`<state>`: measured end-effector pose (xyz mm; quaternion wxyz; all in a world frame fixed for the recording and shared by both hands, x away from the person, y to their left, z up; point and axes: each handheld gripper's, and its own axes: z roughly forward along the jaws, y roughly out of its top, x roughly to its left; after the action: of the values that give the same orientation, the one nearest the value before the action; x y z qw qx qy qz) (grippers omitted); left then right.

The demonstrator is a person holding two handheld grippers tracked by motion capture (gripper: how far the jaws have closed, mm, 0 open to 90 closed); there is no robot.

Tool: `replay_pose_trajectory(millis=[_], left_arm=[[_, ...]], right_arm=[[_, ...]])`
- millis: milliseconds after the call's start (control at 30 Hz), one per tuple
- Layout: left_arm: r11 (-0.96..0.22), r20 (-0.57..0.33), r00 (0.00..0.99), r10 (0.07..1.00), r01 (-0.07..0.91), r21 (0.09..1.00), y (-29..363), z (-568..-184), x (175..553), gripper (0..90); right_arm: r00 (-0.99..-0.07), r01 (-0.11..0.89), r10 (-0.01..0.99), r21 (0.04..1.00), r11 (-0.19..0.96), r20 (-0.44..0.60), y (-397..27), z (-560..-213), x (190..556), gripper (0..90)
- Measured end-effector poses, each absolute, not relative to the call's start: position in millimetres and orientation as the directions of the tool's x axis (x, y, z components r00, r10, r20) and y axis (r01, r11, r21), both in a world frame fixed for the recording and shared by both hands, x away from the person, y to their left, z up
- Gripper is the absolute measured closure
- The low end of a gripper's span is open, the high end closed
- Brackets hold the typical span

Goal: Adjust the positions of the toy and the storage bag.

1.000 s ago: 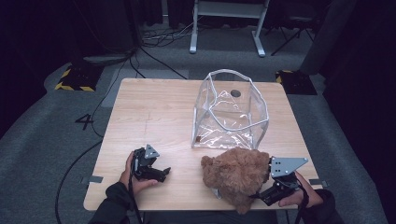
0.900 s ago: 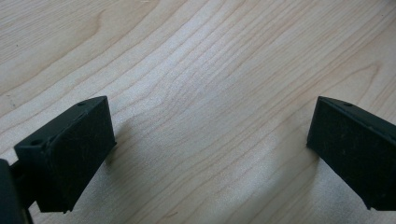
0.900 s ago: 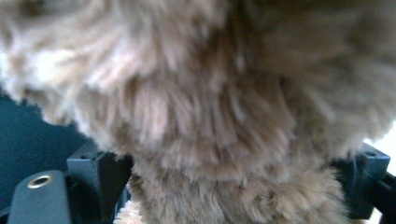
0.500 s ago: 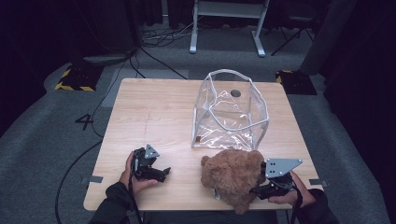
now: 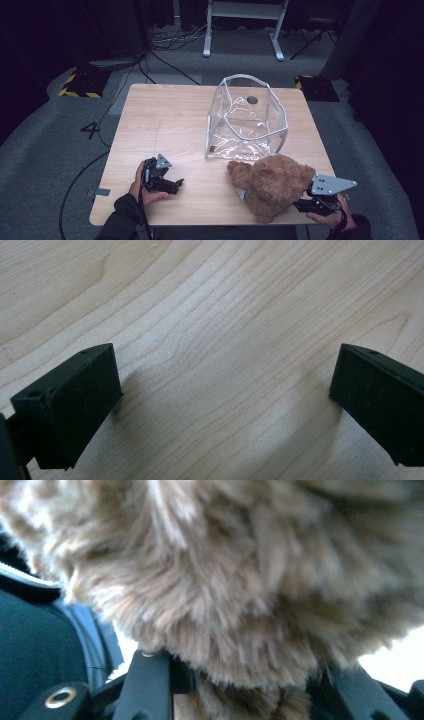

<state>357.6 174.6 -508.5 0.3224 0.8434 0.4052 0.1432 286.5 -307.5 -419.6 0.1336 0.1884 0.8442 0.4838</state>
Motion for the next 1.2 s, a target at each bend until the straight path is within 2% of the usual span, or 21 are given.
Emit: replay_pose_trajectory(millis=[133, 367, 700, 933, 1100, 1200], left_arm=[[-0.463, -0.022, 0.631, 0.776, 0.592, 0.66, 168.6, -508.5, 361.6, 0.1], [-0.493, -0.022, 0.668, 0.744, 0.571, 0.657, 141.0, -507.9, 377.2, 0.3], [-0.52, -0.012, 0.698, 0.716, 0.545, 0.658, 104.0, -507.1, 399.2, 1.4], [-0.516, -0.011, 0.712, 0.702, 0.52, 0.681, 82.5, -505.6, 411.4, 15.0], [-0.511, -0.013, 0.709, 0.705, 0.52, 0.684, 69.2, -505.0, 420.8, 16.3], [-0.495, -0.033, 0.713, 0.7, 0.518, 0.698, 63.6, -504.7, 426.0, 26.1]], right_arm=[[-0.861, 0.215, 0.507, 0.87, 0.444, -0.046, -323.1, -418.1, 285.9, 61.1], [-0.742, 0.288, 0.669, 0.883, 0.37, -0.038, -363.7, -419.8, 290.4, 61.1], [-0.711, 0.306, 0.703, 0.883, 0.357, -0.038, -375.5, -417.5, 283.3, 61.1], [-0.674, 0.316, 0.738, 0.893, 0.321, -0.027, -393.6, -417.1, 270.8, 61.1], [-0.643, 0.329, 0.765, 0.895, 0.3, -0.021, -403.1, -417.1, 267.9, 61.1], [-0.605, 0.342, 0.796, 0.898, 0.278, -0.016, -407.9, -417.3, 270.7, 60.7]])
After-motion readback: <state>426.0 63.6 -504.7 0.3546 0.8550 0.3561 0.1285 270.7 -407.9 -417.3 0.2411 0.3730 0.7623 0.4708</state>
